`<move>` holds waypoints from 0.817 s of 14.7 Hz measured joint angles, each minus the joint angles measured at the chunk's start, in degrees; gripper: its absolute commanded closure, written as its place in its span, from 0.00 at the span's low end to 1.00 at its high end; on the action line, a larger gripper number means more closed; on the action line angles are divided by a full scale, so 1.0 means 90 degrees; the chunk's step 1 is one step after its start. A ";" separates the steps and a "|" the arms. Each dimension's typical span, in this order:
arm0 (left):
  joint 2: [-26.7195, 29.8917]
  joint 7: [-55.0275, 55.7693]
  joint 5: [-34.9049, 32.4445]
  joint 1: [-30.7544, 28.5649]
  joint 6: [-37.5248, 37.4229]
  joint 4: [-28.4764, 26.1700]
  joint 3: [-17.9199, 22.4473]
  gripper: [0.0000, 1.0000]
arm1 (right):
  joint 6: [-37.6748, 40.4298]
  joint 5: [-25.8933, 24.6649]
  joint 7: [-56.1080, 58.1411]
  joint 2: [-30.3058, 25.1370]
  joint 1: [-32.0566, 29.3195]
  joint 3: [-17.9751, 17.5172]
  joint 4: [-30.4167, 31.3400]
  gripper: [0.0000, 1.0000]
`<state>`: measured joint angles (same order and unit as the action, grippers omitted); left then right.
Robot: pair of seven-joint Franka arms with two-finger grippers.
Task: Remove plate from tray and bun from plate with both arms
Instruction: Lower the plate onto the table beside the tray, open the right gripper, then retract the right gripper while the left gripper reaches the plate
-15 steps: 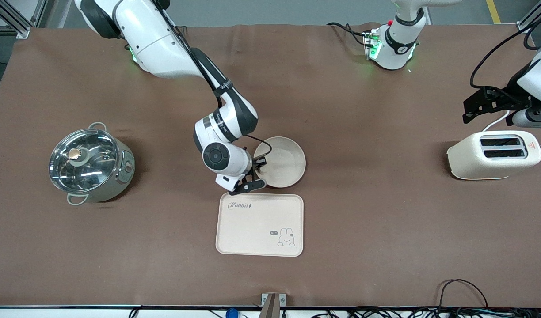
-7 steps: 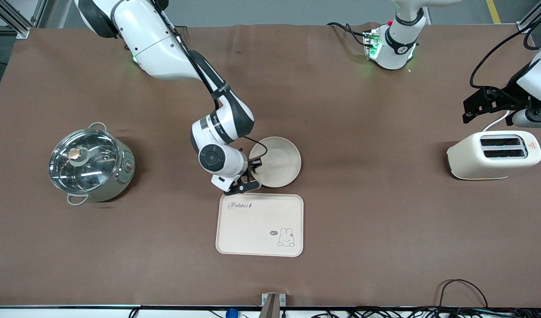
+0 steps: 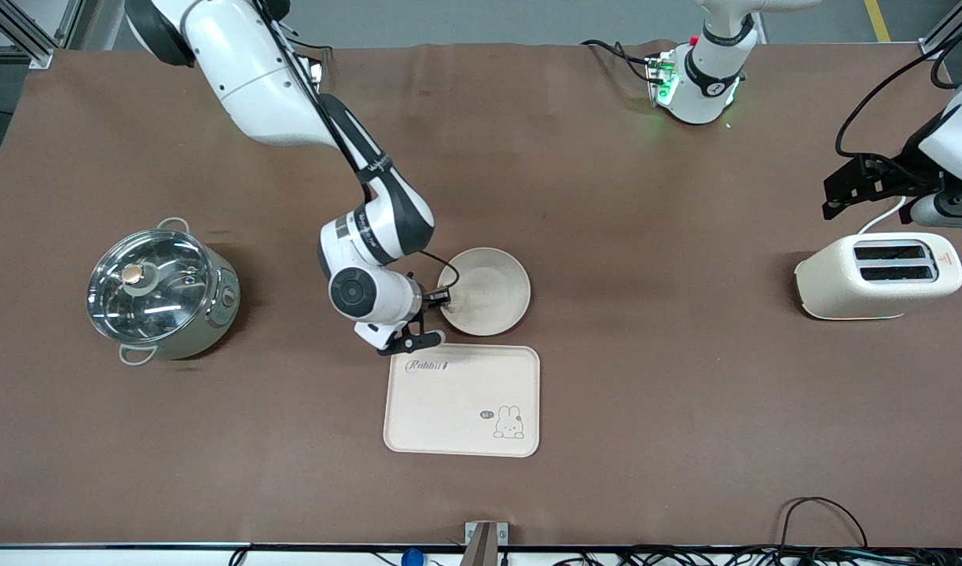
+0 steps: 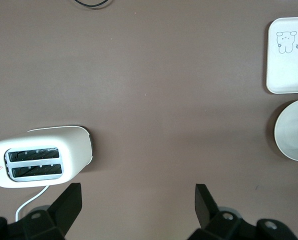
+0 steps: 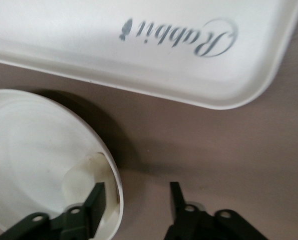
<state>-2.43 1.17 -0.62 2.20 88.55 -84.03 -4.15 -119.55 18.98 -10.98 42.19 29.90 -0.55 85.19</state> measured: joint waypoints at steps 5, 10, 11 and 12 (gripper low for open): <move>-0.0015 0.0826 0.0081 0.0066 0.0003 -0.0017 -0.0385 0.00 | 0.1100 -0.0065 0.0019 -0.1051 -0.0360 0.0566 -0.0155 0.00; -0.0995 0.4239 0.0380 0.0822 0.1714 -0.0216 -0.1507 0.00 | 0.1828 -0.1194 0.0028 -0.2229 -0.0440 0.1386 -0.0179 0.00; -0.1389 0.4982 0.0374 0.1168 0.2268 -0.0241 -0.1543 0.00 | 0.1961 -0.1362 0.0029 -0.2472 -0.0438 0.1543 -0.0182 0.00; -0.1816 0.5582 0.0347 0.1508 0.2806 -0.0249 -0.1547 0.00 | 0.2095 -0.1468 0.0033 -0.2699 -0.0438 0.1714 -0.0181 0.00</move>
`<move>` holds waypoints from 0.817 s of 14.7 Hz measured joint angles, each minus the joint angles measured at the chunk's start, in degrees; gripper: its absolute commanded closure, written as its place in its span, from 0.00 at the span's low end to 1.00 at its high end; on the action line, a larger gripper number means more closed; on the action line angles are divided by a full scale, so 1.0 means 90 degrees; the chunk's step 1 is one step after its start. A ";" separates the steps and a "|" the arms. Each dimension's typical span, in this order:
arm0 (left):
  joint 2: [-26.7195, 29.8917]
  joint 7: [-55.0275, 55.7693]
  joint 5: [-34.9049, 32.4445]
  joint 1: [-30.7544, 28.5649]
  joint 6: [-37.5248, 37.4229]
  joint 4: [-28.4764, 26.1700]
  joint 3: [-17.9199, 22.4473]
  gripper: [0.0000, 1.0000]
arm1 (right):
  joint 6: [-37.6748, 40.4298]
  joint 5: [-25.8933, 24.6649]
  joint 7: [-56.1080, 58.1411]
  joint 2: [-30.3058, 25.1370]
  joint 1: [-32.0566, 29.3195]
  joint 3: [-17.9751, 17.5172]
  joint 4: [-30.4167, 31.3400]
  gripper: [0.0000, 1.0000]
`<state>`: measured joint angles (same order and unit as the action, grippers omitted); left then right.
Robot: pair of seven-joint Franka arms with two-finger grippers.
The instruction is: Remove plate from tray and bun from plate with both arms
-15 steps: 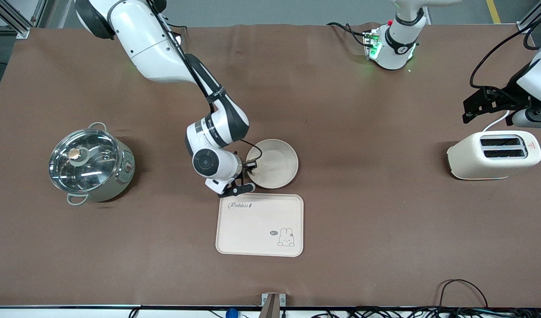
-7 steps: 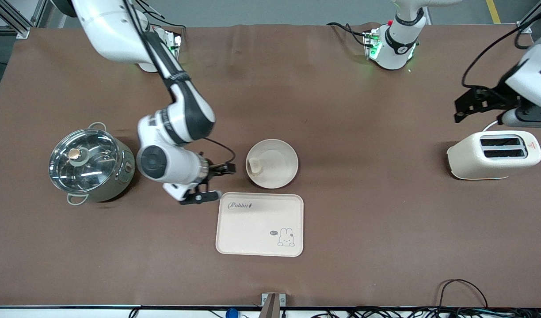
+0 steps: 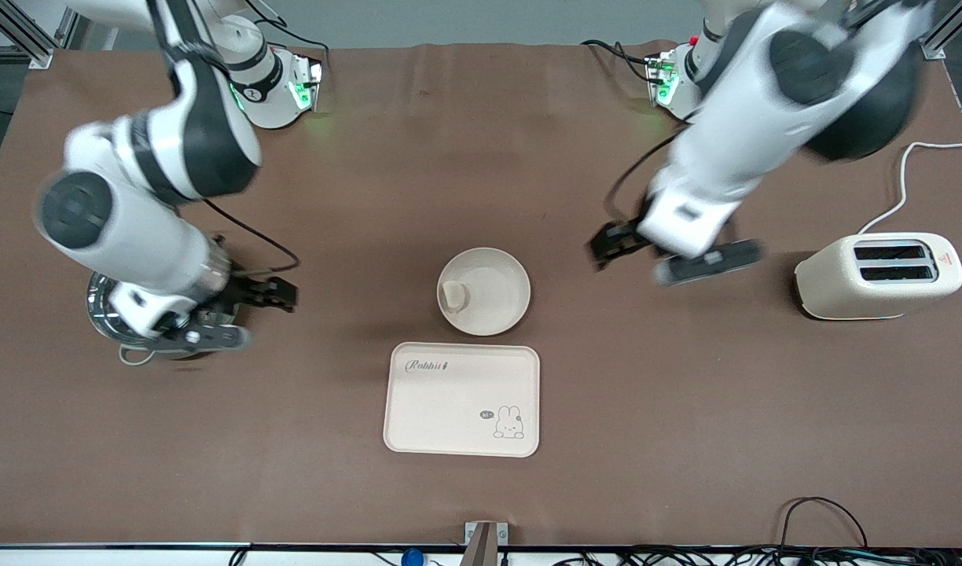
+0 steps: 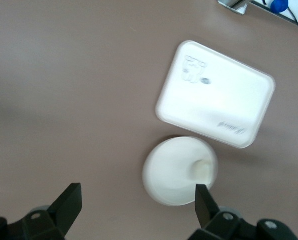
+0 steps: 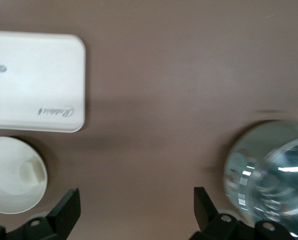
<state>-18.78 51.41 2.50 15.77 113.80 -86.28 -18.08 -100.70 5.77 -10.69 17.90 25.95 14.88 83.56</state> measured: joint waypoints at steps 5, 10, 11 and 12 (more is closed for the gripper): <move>-0.1975 0.1619 -0.0636 0.1266 0.2351 0.0022 0.0019 0.00 | 0.0660 -0.0060 0.0517 -0.0896 -0.0092 0.0526 -0.0003 0.00; -0.2834 0.1968 -0.0654 0.1630 0.3108 0.0098 0.0026 0.00 | 0.1128 -0.0060 0.0818 -0.1489 -0.0618 0.0343 0.0080 0.00; -0.2923 0.2004 -0.0654 0.1682 0.3280 0.0100 0.0026 0.00 | 0.1205 -0.0060 0.0923 -0.1658 -0.0826 0.0257 0.0149 0.00; -0.3025 0.2076 -0.0654 0.1743 0.3474 0.0100 0.0027 0.00 | 0.1261 -0.0060 0.1081 -0.1827 -0.1032 0.0157 0.0223 0.00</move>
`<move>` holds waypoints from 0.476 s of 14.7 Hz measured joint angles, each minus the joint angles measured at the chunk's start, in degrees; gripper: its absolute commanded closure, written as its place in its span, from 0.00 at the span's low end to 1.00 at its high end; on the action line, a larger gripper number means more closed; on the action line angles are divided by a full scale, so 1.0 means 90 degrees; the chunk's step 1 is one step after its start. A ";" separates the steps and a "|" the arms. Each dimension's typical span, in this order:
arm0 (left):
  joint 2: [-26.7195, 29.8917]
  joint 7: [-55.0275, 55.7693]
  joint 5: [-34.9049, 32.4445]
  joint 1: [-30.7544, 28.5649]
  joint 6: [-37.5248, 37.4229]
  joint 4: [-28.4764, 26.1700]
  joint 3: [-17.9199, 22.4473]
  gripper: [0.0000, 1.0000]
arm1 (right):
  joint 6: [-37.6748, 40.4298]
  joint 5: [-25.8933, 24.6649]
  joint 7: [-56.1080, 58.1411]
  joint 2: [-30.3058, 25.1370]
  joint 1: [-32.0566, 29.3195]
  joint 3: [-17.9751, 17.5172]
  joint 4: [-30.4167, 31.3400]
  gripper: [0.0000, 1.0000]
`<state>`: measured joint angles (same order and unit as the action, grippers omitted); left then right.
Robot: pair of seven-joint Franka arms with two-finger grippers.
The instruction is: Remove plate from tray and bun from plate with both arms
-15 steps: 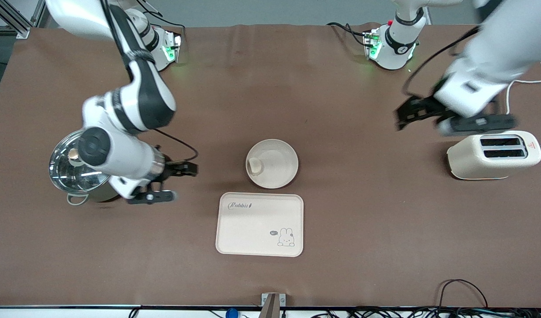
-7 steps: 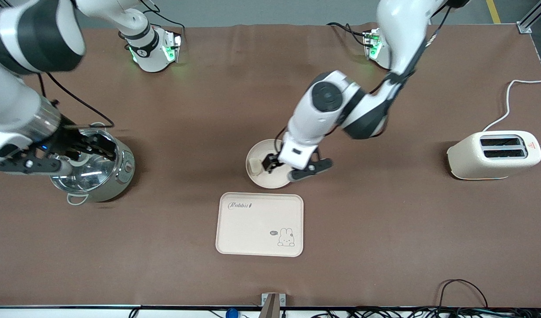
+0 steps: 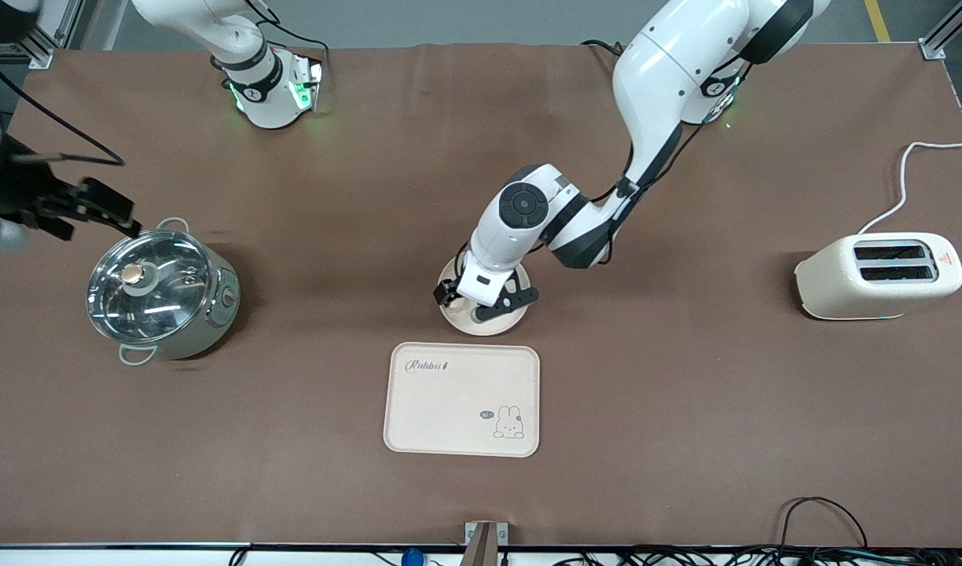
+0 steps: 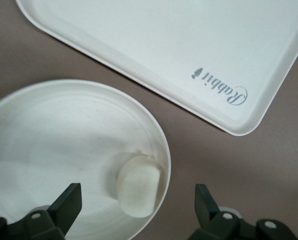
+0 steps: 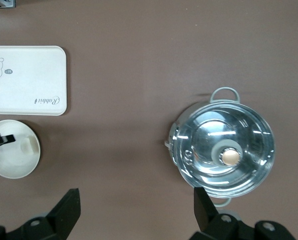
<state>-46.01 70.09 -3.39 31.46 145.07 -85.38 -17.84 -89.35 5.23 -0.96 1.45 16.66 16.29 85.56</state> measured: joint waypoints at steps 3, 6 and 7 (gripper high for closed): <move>-0.0342 0.0164 0.0000 0.0193 0.0541 0.0001 0.0003 0.01 | 0.0092 -0.0003 0.0221 -0.0401 -0.0488 -0.0353 0.0251 0.00; -0.0541 0.0195 -0.0001 0.0282 0.0757 0.0007 0.0018 0.14 | 0.0092 -0.0056 0.0397 -0.0645 -0.0827 -0.0611 0.0484 0.00; -0.0547 0.0195 -0.0001 0.0279 0.0761 0.0012 0.0029 0.26 | 0.0096 -0.0094 0.0492 -0.0679 -0.0906 -0.0645 0.0504 0.00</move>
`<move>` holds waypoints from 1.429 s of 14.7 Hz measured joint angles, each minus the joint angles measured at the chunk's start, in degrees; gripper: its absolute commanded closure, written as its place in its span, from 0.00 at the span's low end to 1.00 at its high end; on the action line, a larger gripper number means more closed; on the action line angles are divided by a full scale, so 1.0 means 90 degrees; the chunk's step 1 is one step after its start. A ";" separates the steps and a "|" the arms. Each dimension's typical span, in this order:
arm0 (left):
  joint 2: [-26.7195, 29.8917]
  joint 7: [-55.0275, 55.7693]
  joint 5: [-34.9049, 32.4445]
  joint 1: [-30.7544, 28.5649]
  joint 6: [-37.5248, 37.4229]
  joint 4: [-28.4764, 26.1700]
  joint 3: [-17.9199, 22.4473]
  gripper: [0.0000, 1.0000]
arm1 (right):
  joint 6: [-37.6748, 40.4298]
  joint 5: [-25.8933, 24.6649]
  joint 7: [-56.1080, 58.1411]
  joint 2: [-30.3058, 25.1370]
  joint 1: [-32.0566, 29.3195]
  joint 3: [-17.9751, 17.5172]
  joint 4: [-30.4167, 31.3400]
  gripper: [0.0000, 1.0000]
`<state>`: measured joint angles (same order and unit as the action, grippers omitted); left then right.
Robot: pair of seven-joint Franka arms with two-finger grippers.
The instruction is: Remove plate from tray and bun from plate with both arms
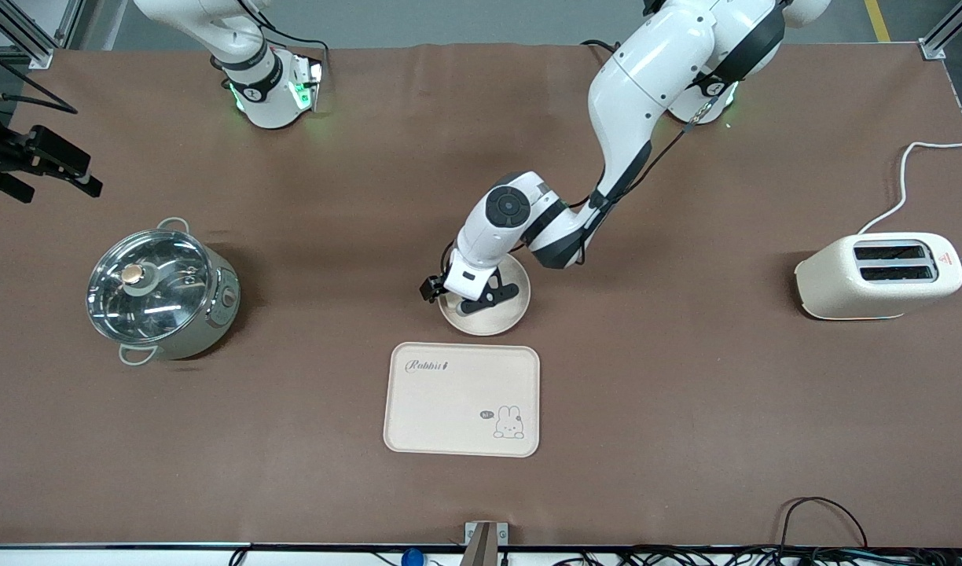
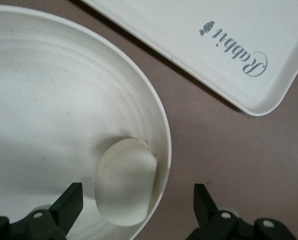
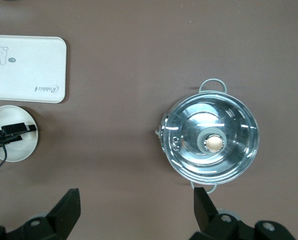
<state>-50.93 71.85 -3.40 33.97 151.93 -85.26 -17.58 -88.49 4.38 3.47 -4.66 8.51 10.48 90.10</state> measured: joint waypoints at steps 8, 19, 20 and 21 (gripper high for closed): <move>0.0001 -0.0005 -0.0059 -0.0022 0.0000 0.0085 0.0134 0.99 | 0.0014 -0.0286 0.0158 -0.0032 -0.0197 -0.0041 0.0127 0.00; 0.2088 -0.2720 -0.0649 -0.1493 -0.3154 -0.0454 0.0219 0.99 | 0.0320 -0.0346 0.0161 0.0277 -0.0178 -0.0131 0.0165 0.00; 0.2323 -0.3412 -0.0657 -0.1942 -0.3158 -0.0804 0.0224 0.99 | 0.0314 -0.0346 0.0162 0.0282 -0.0137 -0.0142 0.0146 0.00; 0.2477 -0.4081 -0.0658 -0.2406 -0.3151 -0.1102 0.0224 0.99 | 0.0314 -0.0347 0.0161 0.0279 -0.0098 -0.0161 0.0110 0.00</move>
<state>-28.64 35.12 -9.32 12.32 123.57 -95.18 -15.56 -85.67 1.25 4.92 -2.15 7.63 9.03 91.09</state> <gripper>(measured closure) 0.934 0.000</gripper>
